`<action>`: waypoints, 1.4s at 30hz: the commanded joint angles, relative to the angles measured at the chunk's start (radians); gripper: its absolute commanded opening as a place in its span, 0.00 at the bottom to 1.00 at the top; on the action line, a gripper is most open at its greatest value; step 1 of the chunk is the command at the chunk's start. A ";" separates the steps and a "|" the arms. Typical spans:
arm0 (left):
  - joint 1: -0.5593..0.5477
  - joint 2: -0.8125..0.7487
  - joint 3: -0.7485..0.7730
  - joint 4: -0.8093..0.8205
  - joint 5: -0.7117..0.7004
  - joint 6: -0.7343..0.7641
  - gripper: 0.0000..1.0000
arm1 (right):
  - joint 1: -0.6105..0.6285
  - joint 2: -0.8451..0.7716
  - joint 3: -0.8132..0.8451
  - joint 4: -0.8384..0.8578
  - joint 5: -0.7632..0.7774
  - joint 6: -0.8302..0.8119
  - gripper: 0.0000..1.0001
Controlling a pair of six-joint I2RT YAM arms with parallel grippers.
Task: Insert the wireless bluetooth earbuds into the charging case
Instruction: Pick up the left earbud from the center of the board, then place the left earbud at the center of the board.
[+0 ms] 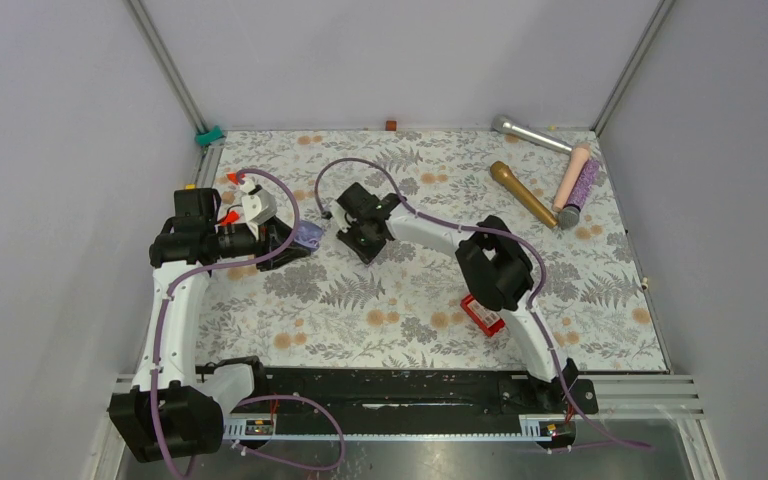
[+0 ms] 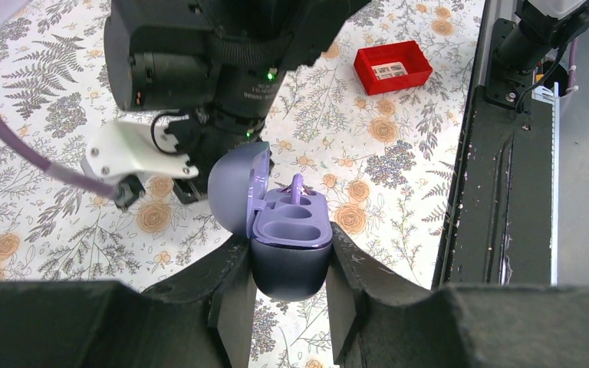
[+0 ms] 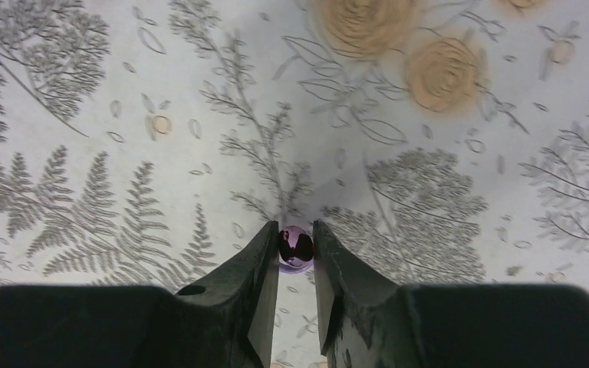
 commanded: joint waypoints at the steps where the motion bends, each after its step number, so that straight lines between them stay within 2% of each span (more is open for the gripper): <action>1: 0.007 -0.006 0.004 0.016 0.054 0.028 0.00 | -0.041 -0.112 -0.053 0.066 0.014 -0.049 0.28; 12: 0.007 0.000 0.005 0.016 0.057 0.027 0.00 | -0.174 -0.161 -0.071 0.067 -0.021 -0.153 0.28; 22: 0.007 0.004 0.005 0.015 0.060 0.025 0.00 | -0.190 -0.210 -0.149 0.005 -0.136 -0.351 0.29; 26: 0.007 0.001 0.006 0.016 0.060 0.023 0.00 | -0.187 -0.200 -0.151 -0.016 -0.184 -0.350 0.29; 42: 0.007 0.001 0.004 0.016 0.064 0.025 0.00 | -0.158 -0.181 -0.162 -0.048 -0.198 -0.308 0.33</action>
